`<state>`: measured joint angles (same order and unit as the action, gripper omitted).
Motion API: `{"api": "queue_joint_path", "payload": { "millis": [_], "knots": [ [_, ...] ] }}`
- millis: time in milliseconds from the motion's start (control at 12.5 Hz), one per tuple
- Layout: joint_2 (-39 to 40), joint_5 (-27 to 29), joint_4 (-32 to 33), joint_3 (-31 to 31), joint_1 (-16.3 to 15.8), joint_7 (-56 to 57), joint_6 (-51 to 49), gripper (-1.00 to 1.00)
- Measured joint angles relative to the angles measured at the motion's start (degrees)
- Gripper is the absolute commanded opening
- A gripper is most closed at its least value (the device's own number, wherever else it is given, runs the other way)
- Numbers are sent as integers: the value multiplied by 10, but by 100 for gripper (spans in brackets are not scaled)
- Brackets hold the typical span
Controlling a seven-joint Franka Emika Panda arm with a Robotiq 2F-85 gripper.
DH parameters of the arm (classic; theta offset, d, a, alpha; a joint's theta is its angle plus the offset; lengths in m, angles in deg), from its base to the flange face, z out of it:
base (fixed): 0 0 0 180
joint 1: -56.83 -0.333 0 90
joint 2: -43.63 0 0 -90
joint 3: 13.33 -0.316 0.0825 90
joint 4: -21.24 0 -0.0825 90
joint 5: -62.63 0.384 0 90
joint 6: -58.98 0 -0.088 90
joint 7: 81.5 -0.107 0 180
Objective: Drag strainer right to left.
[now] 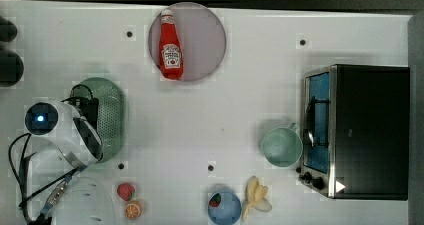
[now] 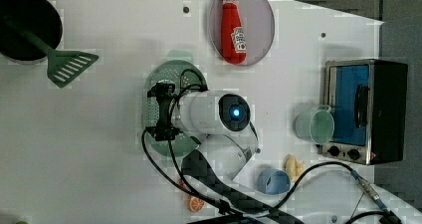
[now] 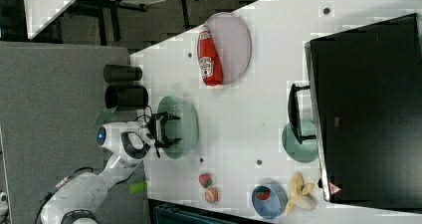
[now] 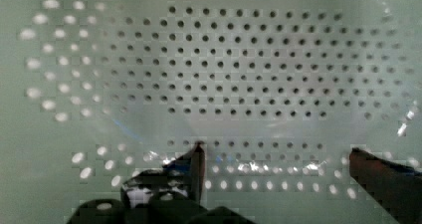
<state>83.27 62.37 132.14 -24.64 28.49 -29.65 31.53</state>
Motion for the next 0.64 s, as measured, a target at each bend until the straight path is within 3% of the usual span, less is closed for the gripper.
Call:
{"api": "queue_joint_path", "payload": {
  "millis": [320,640],
  "knots": [
    [-47,-11,11,16,-20,43,-131,100],
    [-194,-2,24,33,-18,198,-272,100]
  ]
}}
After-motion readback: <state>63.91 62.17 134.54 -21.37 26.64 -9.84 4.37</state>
